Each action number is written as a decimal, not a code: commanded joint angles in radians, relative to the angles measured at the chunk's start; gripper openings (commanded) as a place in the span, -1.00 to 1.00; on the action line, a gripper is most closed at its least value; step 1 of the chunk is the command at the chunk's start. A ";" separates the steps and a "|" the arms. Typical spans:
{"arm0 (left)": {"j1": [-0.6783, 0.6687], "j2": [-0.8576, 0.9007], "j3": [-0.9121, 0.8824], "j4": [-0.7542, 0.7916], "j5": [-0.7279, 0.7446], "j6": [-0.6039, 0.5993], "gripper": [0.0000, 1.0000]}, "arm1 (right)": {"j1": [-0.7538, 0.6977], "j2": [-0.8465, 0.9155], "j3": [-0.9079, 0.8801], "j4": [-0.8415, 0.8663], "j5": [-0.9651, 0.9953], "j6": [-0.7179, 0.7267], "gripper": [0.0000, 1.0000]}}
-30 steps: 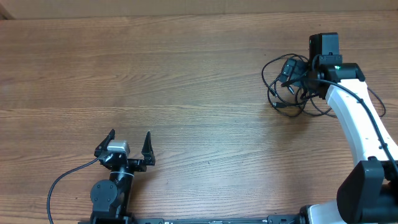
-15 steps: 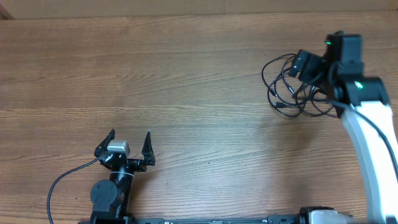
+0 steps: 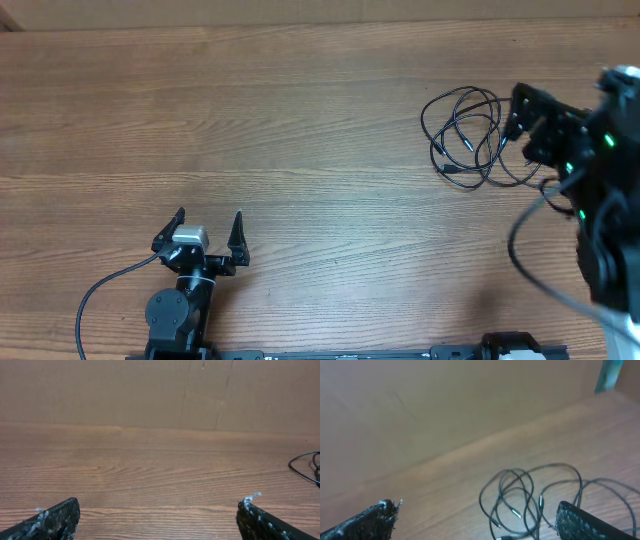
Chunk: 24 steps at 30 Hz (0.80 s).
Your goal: Untangle cables
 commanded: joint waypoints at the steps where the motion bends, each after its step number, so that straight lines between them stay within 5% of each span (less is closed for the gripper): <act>1: 0.003 -0.011 -0.003 -0.002 -0.009 0.023 0.99 | -0.002 -0.081 0.003 0.003 0.003 0.000 0.99; 15: 0.003 -0.011 -0.003 -0.002 -0.008 0.023 0.99 | -0.002 -0.150 -0.035 -0.001 0.003 0.000 1.00; 24: 0.003 -0.011 -0.003 -0.002 -0.008 0.023 0.99 | -0.002 -0.372 -0.285 -0.001 0.003 0.000 1.00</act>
